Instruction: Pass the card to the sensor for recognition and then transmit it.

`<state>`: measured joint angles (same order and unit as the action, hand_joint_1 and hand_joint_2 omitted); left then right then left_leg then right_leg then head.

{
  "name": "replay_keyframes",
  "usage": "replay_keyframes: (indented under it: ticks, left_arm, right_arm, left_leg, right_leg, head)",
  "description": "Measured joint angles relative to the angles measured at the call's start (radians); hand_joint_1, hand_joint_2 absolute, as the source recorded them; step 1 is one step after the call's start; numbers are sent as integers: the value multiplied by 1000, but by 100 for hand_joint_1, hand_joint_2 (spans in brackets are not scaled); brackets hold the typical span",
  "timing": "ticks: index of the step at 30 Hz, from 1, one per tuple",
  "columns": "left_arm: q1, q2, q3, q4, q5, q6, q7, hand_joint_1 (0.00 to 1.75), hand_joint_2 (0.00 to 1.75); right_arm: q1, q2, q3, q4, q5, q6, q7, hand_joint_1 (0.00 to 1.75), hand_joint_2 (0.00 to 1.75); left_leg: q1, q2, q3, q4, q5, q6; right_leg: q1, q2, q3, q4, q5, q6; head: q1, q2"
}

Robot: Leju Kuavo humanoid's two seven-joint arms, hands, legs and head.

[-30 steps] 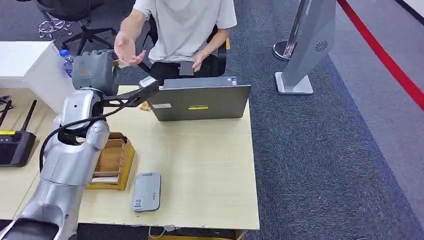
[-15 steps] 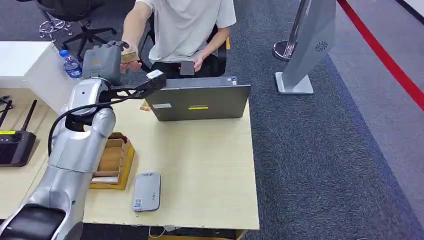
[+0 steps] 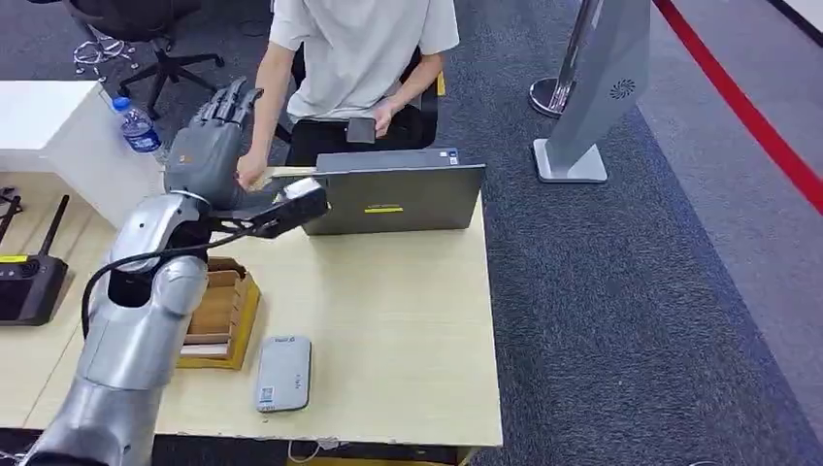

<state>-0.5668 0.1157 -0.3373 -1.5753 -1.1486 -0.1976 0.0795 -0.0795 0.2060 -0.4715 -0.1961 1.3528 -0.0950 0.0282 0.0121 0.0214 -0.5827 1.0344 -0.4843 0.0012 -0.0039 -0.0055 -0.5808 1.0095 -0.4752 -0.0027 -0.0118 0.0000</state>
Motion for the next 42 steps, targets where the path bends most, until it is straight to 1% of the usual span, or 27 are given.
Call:
replay_keyframes:
  ticks: [2,4,5,7,10,13,14,16,20,25,32,39,42]
  left_arm:
    - [89,76,-17,-91,18,25,-51,0,175]
    - [181,144,-21,-160,29,64,-95,0,175]
    - [226,187,-21,-193,37,83,-118,0,175]
    - [302,243,-21,-239,47,110,-153,0,175]
    - [436,339,-21,-293,63,153,-213,0,175]
    - [542,415,-18,-317,65,221,-286,0,175]
    - [568,429,-16,-321,65,245,-308,0,175]
    - [615,458,-7,-323,63,280,-331,0,175]
    - [676,470,29,-320,42,313,-351,0,175]
    - [718,465,67,-291,35,322,-353,0,175]
    - [722,441,95,-215,36,328,-353,0,175]
    - [723,417,124,-150,42,378,-360,0,175]
    - [723,410,135,-132,42,386,-363,0,175]
  right_arm:
    - [4,-1,-13,0,-20,-8,-5,0,175]
    - [6,-2,-21,0,-28,-13,-8,0,175]
    - [6,-2,-25,0,-35,-14,-8,0,175]
    - [7,-2,-36,0,-40,-16,-9,0,175]
    - [9,-3,-47,0,-47,-21,-13,0,175]
    - [10,-3,-54,0,-52,-23,-21,0,175]
    - [10,-4,-56,0,-50,-23,-22,0,175]
    - [10,-4,-61,0,-47,-23,-22,0,175]
    - [10,-4,-61,0,-38,-23,-22,0,175]
    - [10,-4,-61,0,-34,-24,-22,0,175]
    - [9,-4,-61,0,-23,-24,-26,0,175]
    - [9,-4,-61,0,-18,-23,-28,0,175]
    - [9,-4,-61,0,-18,-23,-29,0,175]
  left_leg:
    - [0,2,1,-1,-1,-1]
    - [0,2,1,-1,-1,-1]
    - [0,2,1,-2,-1,-1]
    - [0,2,1,-3,-1,-2]
    - [0,2,1,-3,-1,-2]
    - [0,0,1,-3,-1,-2]
    - [0,0,1,-3,-1,-2]
    - [0,0,1,-3,-1,-2]
    - [0,-1,1,-3,-1,-2]
    - [0,-1,1,-3,-1,-2]
    - [0,-2,1,-3,-1,-2]
    - [0,-2,1,-3,-1,-2]
    - [0,-2,1,-3,-1,-2]
  right_leg:
    - [0,2,-1,0,0,0]
    - [0,2,-1,0,-1,-1]
    - [0,2,-1,0,-2,-2]
    - [0,1,-1,0,-2,-2]
    - [0,2,-2,0,-3,-3]
    - [0,0,-2,0,-4,-2]
    - [0,-1,-1,0,-4,-3]
    - [0,-1,-1,0,-4,-3]
    - [0,-2,0,0,-4,-2]
    - [0,-2,0,0,-4,-2]
    - [0,-2,0,0,-4,-2]
    - [0,-2,0,0,-4,-2]
    - [0,-3,0,0,-4,-2]
  head:
    - [0,0]
    - [0,0]
    - [0,0]
    - [0,0]
    - [0,0]
    - [0,0]
    - [0,0]
    - [0,0]
    - [0,0]
    - [0,0]
    - [0,0]
    - [0,0]
    - [0,0]
